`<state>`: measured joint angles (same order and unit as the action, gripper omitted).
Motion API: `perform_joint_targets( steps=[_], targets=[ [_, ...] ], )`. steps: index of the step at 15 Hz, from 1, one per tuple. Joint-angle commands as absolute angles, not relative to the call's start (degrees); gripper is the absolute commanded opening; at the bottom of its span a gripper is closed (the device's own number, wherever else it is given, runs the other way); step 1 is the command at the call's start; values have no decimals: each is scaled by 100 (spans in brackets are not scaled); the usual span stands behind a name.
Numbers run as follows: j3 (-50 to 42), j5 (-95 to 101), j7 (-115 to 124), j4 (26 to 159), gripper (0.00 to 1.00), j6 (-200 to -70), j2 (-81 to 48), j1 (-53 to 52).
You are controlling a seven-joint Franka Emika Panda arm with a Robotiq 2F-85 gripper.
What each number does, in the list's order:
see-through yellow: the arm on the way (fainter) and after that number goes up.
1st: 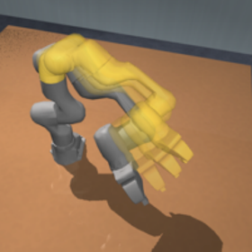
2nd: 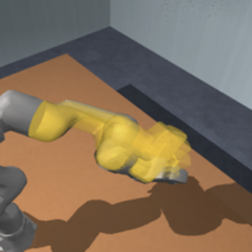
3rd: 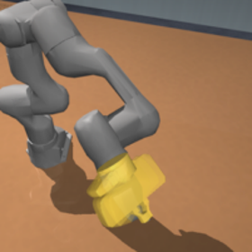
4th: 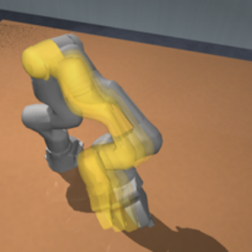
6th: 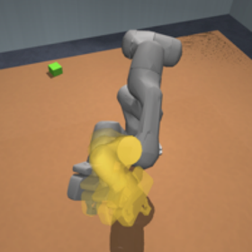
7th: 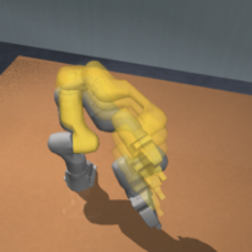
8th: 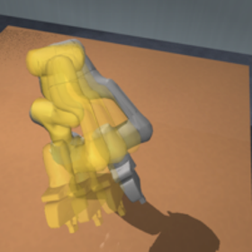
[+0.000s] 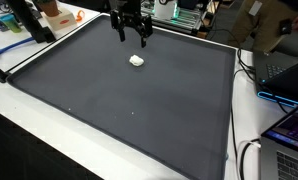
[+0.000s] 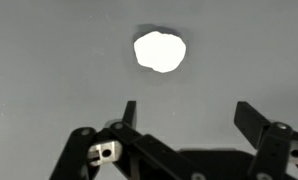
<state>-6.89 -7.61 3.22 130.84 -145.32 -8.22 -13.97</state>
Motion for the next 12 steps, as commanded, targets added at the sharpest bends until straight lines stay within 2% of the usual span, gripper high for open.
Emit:
perform_joint_targets(
  steps=[1,6,12],
  targets=[
    [-241,-668,389,13068,100,-14521,-815,-949],
    [-214,-240,858,12857,100,-14360,-967,-893],
    [-173,539,1598,12253,100,-13461,-1315,-872]
  ],
)
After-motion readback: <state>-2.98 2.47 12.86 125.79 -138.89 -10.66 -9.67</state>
